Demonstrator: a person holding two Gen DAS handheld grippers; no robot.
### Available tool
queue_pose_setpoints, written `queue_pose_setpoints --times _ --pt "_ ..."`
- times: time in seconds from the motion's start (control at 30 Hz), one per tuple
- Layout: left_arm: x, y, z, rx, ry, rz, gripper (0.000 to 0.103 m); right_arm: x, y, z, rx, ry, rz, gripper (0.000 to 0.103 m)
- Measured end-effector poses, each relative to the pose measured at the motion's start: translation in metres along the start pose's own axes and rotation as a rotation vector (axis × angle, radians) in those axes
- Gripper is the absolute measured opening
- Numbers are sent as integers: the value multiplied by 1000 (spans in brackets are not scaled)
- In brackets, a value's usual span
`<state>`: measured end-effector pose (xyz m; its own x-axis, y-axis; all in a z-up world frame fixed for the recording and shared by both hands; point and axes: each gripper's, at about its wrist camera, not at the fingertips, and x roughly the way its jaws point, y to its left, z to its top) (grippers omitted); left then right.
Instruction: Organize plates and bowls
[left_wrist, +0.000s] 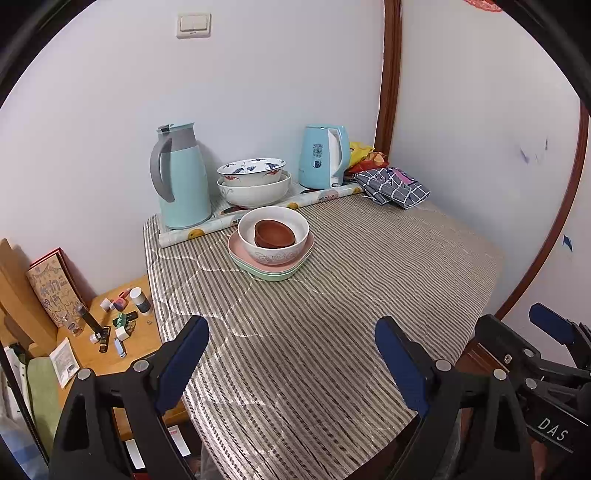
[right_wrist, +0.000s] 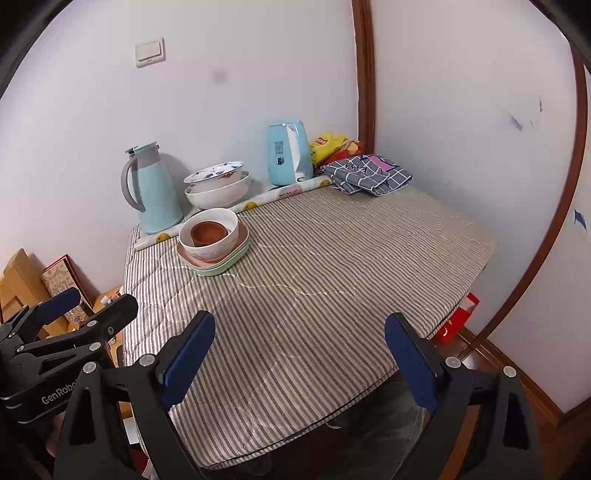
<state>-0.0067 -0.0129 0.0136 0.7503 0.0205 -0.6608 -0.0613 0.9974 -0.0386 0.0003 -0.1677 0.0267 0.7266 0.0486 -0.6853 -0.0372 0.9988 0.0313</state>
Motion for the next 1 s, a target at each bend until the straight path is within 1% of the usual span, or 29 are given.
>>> queue_pose_setpoints --times 1.0 --pt "1 2 0 -16 -1 4 92 -3 2 -3 2 -14 12 92"
